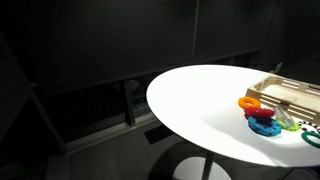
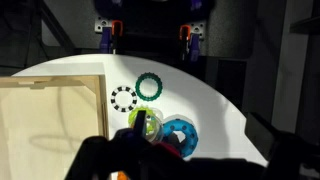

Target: Pick up the clear ring and put it in the tray

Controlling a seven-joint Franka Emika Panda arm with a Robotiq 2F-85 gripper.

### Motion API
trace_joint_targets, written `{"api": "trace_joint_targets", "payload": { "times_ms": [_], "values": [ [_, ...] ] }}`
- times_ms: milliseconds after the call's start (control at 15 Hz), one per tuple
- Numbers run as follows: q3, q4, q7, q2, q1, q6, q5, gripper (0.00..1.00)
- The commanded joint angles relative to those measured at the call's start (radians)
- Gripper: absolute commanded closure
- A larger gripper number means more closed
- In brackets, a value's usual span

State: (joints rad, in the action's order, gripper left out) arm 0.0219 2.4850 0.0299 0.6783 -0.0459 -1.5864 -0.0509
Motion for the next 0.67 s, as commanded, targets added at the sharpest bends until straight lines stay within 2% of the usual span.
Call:
{"api": "trace_joint_targets", "payload": {
  "times_ms": [0, 600],
  "values": [
    [0.005, -0.002, -0.003, 0.000, 0.007, 0.002, -0.002, 0.00],
    [0.008, -0.028, 0.010, -0.013, 0.010, -0.003, -0.005, 0.00]
  ]
}}
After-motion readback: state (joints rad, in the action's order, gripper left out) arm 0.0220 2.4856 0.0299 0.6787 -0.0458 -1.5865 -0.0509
